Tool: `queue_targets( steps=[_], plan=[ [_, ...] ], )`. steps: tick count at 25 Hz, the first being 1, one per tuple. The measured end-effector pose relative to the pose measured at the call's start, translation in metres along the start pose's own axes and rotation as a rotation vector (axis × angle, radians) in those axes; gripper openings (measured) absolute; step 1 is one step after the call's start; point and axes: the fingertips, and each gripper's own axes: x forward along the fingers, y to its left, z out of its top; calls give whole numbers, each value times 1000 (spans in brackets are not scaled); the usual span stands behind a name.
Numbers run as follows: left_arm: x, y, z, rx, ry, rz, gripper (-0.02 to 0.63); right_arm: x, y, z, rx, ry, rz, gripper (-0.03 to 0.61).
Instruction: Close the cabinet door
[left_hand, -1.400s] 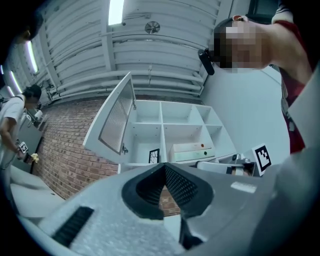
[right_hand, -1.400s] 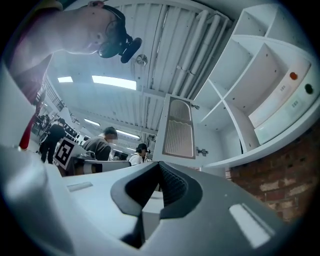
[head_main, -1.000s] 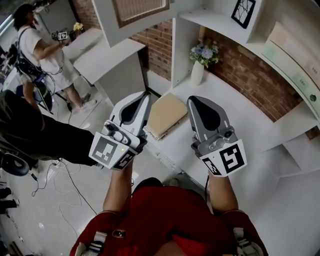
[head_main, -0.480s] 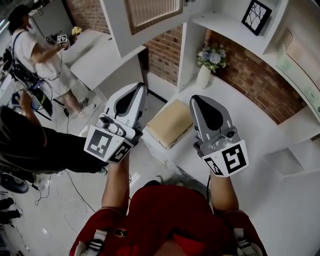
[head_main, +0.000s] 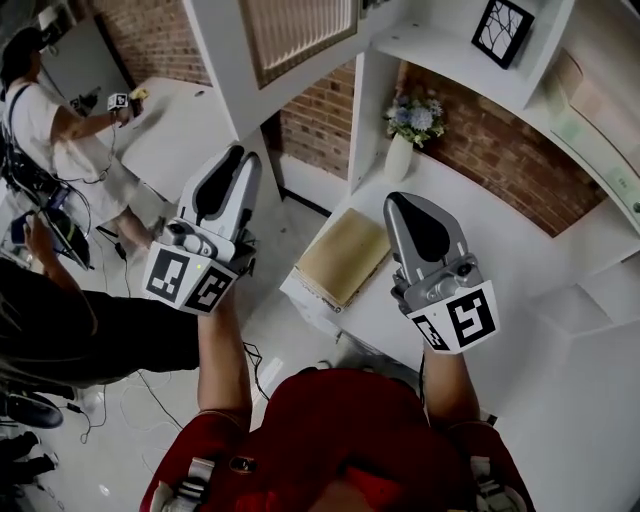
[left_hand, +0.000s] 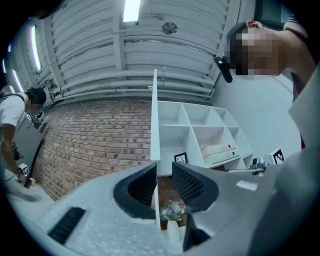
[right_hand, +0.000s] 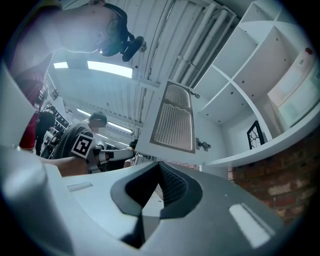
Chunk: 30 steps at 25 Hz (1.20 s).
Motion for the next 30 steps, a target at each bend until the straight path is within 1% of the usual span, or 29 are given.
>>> queue_targets(
  steps=[3, 6, 15, 18, 22, 27, 30],
  plan=[
    [8, 6, 5, -7, -14, -37, 127, 3, -4, -4, -3, 12, -20, 14],
    [10, 7, 7, -17, -36, -59, 146, 1, -6, -8, -9, 21, -37, 14],
    [18, 3, 21, 1, -64, -91, 138, -6, -8, -11, -14, 31, -66, 14],
    [20, -2, 24, -11, -70, -94, 136, -11, -9, -10, -13, 34, -74, 14],
    [21, -14, 25, -23, -78, -117, 132, -20, -12, -10, -11, 38, -88, 14],
    [27, -44, 23, -22, -75, -190, 100, -35, -18, -10, -10, 44, -108, 14],
    [32, -64, 21, -15, -70, -224, 117, -45, -22, -7, -16, 38, -120, 14]
  ],
)
